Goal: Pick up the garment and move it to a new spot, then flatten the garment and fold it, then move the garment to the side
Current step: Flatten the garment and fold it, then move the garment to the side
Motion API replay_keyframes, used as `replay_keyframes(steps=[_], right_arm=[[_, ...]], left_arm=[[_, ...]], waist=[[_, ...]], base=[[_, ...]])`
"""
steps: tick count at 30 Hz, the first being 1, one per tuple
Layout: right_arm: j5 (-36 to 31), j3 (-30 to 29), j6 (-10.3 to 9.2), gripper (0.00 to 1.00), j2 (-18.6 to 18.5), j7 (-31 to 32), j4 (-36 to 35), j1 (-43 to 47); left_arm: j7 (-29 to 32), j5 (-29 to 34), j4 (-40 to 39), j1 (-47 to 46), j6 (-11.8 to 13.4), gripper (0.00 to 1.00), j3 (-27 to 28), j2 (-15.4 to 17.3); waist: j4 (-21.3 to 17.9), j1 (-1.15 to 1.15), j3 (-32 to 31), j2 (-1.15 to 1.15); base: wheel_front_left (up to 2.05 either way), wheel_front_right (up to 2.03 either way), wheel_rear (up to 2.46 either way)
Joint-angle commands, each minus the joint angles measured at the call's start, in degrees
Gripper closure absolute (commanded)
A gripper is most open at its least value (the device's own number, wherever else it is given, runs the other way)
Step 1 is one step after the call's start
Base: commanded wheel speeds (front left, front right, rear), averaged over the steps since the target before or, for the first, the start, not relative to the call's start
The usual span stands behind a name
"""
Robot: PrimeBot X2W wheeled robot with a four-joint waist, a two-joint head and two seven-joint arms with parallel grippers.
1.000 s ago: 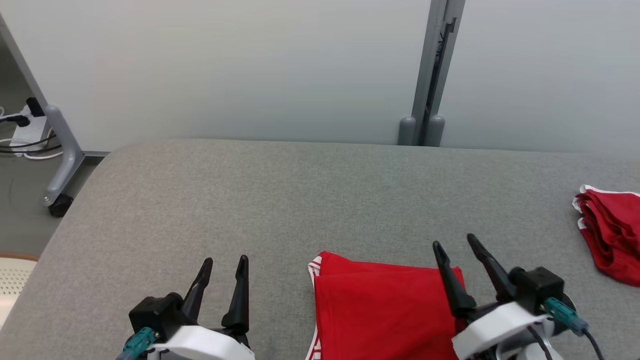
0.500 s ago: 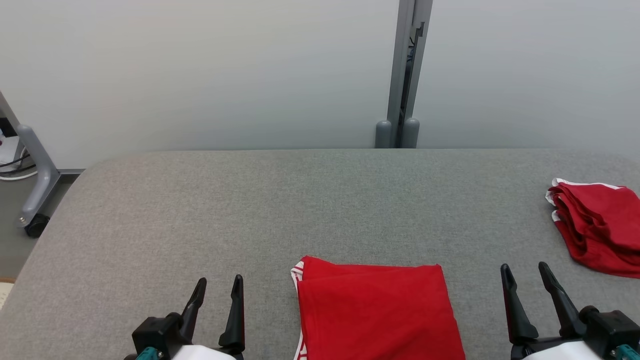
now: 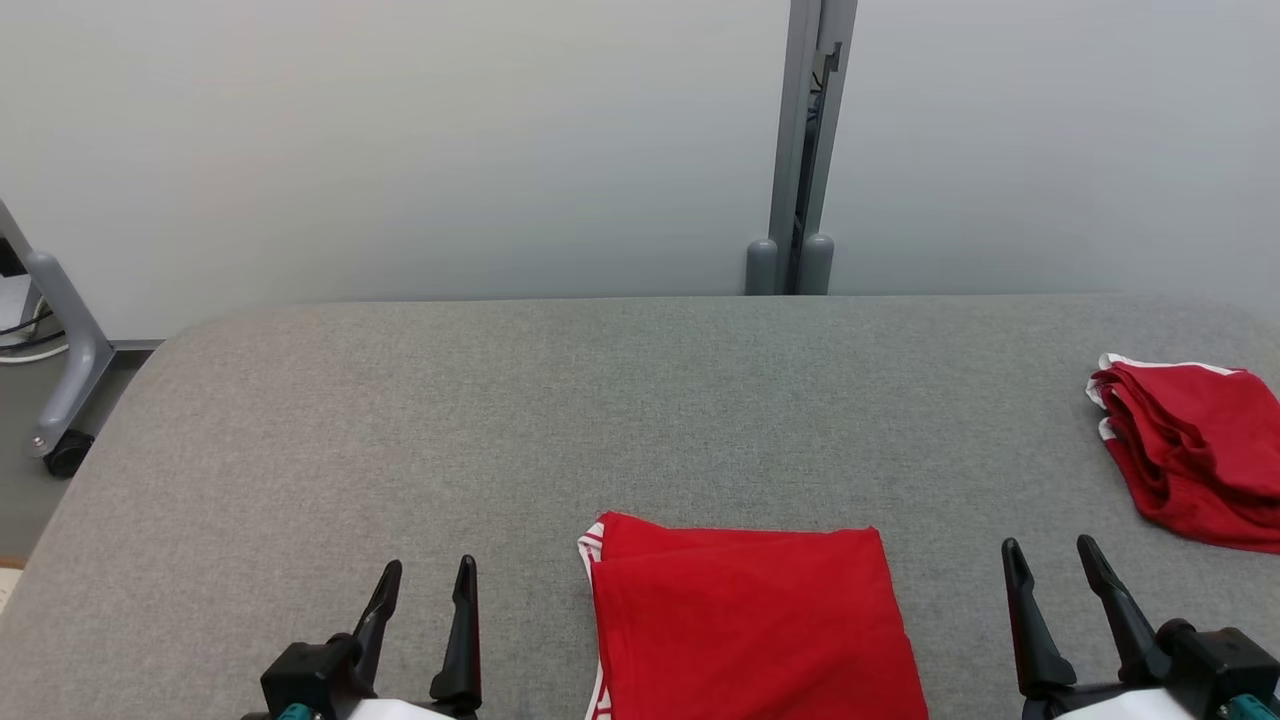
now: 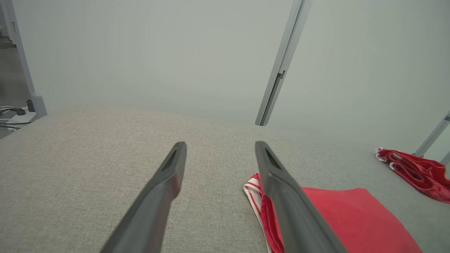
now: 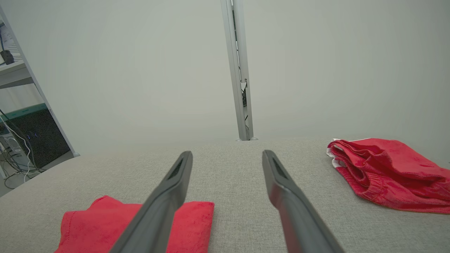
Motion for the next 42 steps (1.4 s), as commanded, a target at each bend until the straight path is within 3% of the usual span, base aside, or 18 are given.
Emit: replay_keyframes(steps=[1,20,33,42], right_arm=[[0.27,-0.11,0.02,0.00,-0.28,-0.25,0.22,-0.12],[-0.96,-0.61,0.02,0.00,-0.28,1.54,2.58,-1.66],[4.33,3.81,0.01,0.00,-1.57,20.07,14.16,-9.03],[12.37,7.85,0.02,0.00,-4.56,26.90,21.28,-13.38]], left_arm=[[-0.26,0.36,0.14,0.64,-0.28,0.00,0.38,0.18],[-0.26,1.40,1.49,0.26,-1.97,0.00,2.06,-1.28],[-0.26,1.83,1.53,-0.99,-2.41,0.00,2.22,-1.67],[-0.26,2.17,1.34,-1.76,-2.65,0.00,2.68,-1.76]], waist=[[0.02,0.00,-0.01,0.00],[0.13,0.00,-0.06,0.00],[2.29,0.00,1.26,0.00],[5.07,0.00,3.35,0.00]], base=[[0.00,0.00,0.00],[0.00,0.00,0.00],[0.00,0.00,0.00],[0.00,0.00,0.00]])
